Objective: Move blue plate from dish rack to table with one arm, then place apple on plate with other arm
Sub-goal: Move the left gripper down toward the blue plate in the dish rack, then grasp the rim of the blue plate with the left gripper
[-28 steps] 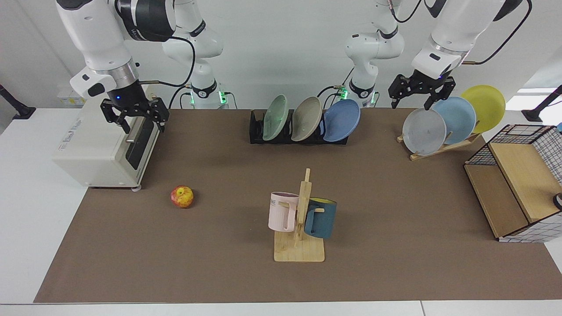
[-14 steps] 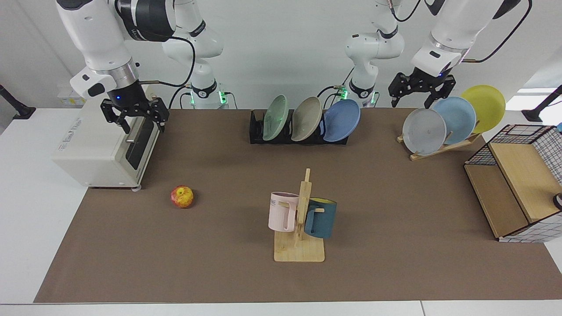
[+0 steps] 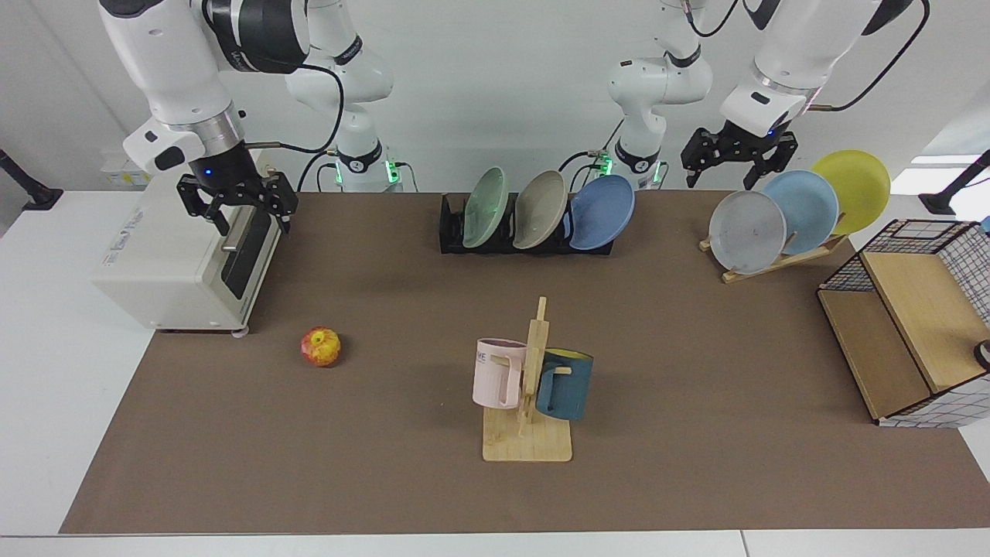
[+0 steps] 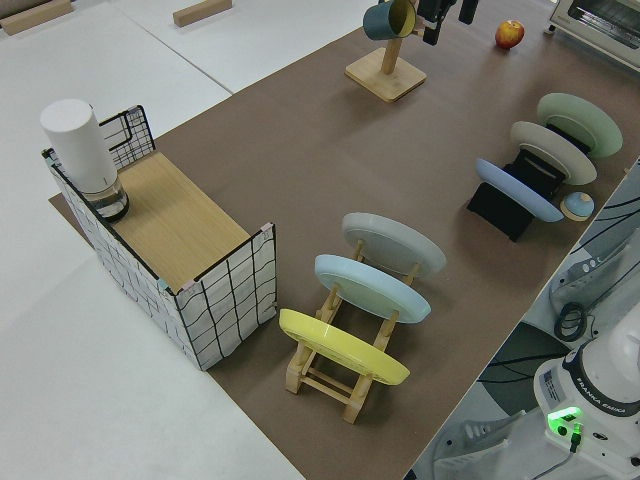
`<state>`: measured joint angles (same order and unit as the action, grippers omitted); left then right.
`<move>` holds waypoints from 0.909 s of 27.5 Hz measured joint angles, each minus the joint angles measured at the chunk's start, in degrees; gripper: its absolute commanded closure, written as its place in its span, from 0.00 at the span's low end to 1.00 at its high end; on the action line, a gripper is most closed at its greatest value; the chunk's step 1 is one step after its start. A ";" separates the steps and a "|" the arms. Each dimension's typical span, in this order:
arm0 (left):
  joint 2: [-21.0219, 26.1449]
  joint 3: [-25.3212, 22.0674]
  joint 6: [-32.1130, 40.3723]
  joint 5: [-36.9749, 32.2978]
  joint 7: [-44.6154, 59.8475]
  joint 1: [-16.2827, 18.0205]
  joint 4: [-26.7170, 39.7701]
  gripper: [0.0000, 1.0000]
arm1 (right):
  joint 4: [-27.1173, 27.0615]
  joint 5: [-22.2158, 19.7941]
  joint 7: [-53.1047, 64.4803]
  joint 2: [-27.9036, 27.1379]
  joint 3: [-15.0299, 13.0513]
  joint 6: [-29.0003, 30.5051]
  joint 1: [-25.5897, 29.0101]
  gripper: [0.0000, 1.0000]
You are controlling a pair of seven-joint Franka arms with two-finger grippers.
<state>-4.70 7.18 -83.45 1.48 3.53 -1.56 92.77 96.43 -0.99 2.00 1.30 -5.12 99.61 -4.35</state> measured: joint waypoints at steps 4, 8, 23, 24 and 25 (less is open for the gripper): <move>-1.07 0.03 0.00 0.01 0.00 0.00 1.47 0.00 | 0.00 0.00 0.00 0.00 0.00 0.00 0.00 0.00; -2.69 0.14 -0.07 0.08 -0.02 -0.01 4.07 0.00 | 0.00 0.00 0.00 0.00 0.00 0.00 0.00 0.00; -13.21 1.99 -7.90 3.99 -2.19 -0.42 25.42 0.01 | 0.00 0.00 0.00 0.00 0.00 0.00 0.00 0.00; -13.76 2.34 -9.03 4.16 -2.27 -0.45 27.18 0.01 | 0.00 0.00 0.00 0.00 0.00 0.00 0.00 0.00; -14.31 2.72 -10.24 4.30 -2.28 -0.48 29.02 0.01 | 0.00 0.00 0.00 0.00 0.00 0.00 0.00 0.00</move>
<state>-19.01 9.89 -93.69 5.78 1.25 -2.04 121.79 96.43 -0.99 2.00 1.30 -5.12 99.61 -4.35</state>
